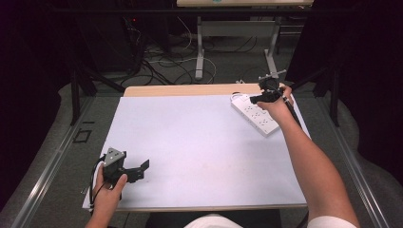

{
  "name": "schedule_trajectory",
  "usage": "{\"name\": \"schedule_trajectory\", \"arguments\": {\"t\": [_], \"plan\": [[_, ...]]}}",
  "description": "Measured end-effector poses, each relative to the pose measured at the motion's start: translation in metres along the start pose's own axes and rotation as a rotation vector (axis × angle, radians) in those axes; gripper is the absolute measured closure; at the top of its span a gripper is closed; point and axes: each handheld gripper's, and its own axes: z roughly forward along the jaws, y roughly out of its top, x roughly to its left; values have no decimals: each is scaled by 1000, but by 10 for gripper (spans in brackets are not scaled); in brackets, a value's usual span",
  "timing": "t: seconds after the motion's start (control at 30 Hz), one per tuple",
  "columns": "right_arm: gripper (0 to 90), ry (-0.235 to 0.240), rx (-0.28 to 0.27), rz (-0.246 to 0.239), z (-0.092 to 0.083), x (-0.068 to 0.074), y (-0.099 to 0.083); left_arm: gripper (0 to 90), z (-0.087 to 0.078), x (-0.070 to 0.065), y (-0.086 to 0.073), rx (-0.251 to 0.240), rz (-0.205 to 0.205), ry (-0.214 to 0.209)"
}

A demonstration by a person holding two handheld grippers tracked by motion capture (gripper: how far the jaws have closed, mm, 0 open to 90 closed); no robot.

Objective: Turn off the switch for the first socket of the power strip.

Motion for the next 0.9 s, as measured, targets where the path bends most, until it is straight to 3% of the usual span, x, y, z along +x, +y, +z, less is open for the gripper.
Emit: {"name": "schedule_trajectory", "arguments": {"t": [0.3, 0.47, 0.9], "plan": [[432, -12, -21, 43, 10, 2, 4, 6, 0, 0, 0, -1, -5, 0], [432, -1, -40, 43, 16, -1, 4, 6, 1, 0, -1, 1, -4, -1], [509, -4, -20, 73, 34, -7, 3, 6, 2, 1, -1, 7, -8, -3]]}}
